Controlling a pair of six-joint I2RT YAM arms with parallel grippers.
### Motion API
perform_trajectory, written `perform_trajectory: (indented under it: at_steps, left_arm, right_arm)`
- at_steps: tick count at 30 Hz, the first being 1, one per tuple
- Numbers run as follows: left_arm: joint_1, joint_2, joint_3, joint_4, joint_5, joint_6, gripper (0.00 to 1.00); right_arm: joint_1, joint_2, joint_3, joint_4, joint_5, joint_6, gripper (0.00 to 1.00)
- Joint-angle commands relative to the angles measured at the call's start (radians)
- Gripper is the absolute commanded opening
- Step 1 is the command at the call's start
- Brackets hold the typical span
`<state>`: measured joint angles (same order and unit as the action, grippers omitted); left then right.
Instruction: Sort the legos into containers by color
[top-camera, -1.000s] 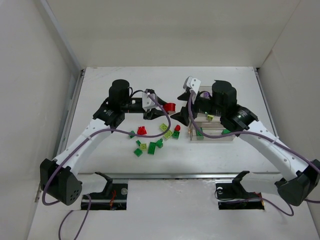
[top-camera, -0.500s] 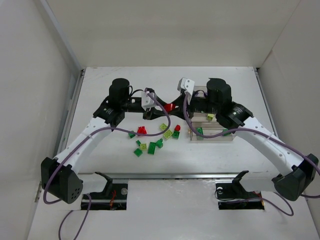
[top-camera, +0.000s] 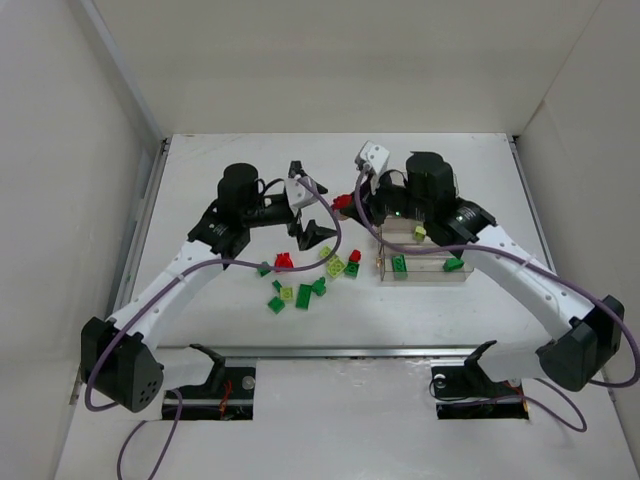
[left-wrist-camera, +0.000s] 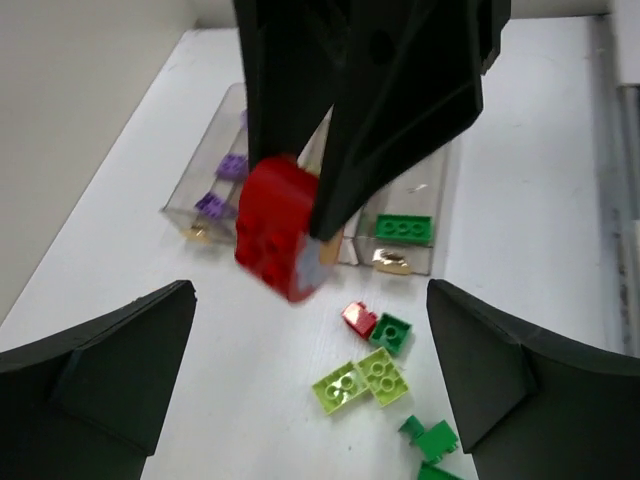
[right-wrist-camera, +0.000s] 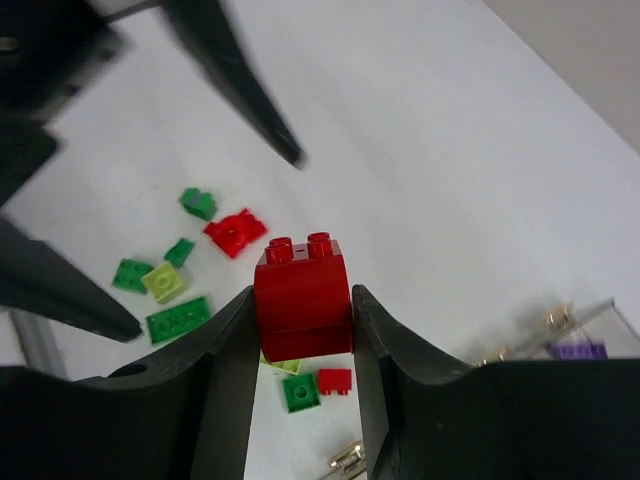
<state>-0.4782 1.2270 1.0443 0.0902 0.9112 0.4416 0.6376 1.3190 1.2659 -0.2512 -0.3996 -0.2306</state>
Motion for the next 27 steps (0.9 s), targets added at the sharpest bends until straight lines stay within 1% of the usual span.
perform_trajectory:
  at_steps: [1, 2, 3, 4, 5, 6, 7, 8, 10, 13, 17, 20, 21, 22, 23, 24, 25, 26, 27]
  left_arm:
    - [-0.003, -0.054, -0.055, 0.117, -0.277, -0.093, 1.00]
    - [-0.003, -0.054, -0.066, 0.126, -0.451, -0.093, 1.00]
    - [-0.003, -0.054, -0.075, 0.126, -0.538, -0.093, 1.00]
    - [-0.003, -0.044, -0.075, 0.112, -0.686, -0.093, 1.00]
    - [-0.003, -0.035, -0.075, 0.112, -0.746, -0.075, 1.00]
    - [-0.003, -0.021, -0.075, 0.079, -0.793, -0.060, 1.00]
    - [-0.003, -0.021, -0.075, 0.060, -0.828, -0.041, 1.00]
    - [-0.003, -0.021, -0.075, 0.042, -0.848, -0.020, 1.00]
    - [-0.003, -0.021, -0.090, 0.017, -0.857, 0.034, 1.00]
    - [-0.003, -0.047, -0.139, 0.026, -0.857, 0.034, 1.00]
    - [-0.003, -0.057, -0.158, 0.036, -0.836, 0.023, 1.00]
    - [-0.003, -0.057, -0.158, 0.036, -0.810, 0.023, 1.00]
    - [-0.003, -0.057, -0.158, 0.036, -0.810, 0.023, 1.00]
    - [-0.003, -0.057, -0.158, 0.036, -0.810, 0.023, 1.00]
    - [-0.003, -0.057, -0.158, 0.025, -0.810, 0.032, 1.00]
    - [-0.003, -0.057, -0.158, 0.025, -0.810, 0.032, 1.00]
    - [-0.003, -0.057, -0.158, 0.025, -0.801, 0.048, 1.00]
    - [-0.003, -0.057, -0.158, 0.014, -0.801, 0.057, 1.00]
    - [-0.003, -0.057, -0.158, 0.005, -0.786, 0.080, 1.00]
  right_arm:
    - [-0.088, 0.069, 0.023, 0.076, 0.157, 0.205, 0.00]
    - [-0.114, 0.094, 0.023, 0.076, 0.197, 0.264, 0.00]
    - [-0.165, 0.117, 0.023, 0.067, 0.291, 0.321, 0.00]
    - [-0.188, 0.158, 0.023, 0.038, 0.333, 0.420, 0.00]
    - [-0.209, 0.176, 0.023, 0.024, 0.364, 0.463, 0.00]
    - [-0.245, 0.192, 0.023, 0.009, 0.421, 0.508, 0.00]
    - [-0.260, 0.207, 0.032, -0.006, 0.438, 0.546, 0.00]
    - [-0.277, 0.230, 0.032, -0.016, 0.438, 0.597, 0.00]
    - [-0.317, 0.250, 0.023, -0.016, 0.447, 0.634, 0.00]
    - [-0.337, 0.292, 0.023, -0.016, 0.465, 0.671, 0.00]
    - [-0.368, 0.336, 0.013, 0.049, 0.475, 0.671, 0.00]
    - [-0.378, 0.391, 0.046, 0.049, 0.456, 0.671, 0.00]
    - [-0.378, 0.404, 0.062, 0.049, 0.456, 0.671, 0.04]
    - [-0.378, 0.431, 0.073, 0.032, 0.456, 0.671, 0.21]
    - [-0.378, 0.445, 0.085, 0.018, 0.447, 0.662, 0.30]
    - [-0.378, 0.456, 0.098, 0.006, 0.447, 0.662, 0.42]
    - [-0.378, 0.465, 0.107, -0.015, 0.447, 0.662, 0.67]
    - [-0.378, 0.465, 0.119, -0.016, 0.447, 0.653, 0.78]
    - [-0.378, 0.465, 0.119, -0.016, 0.447, 0.652, 0.86]
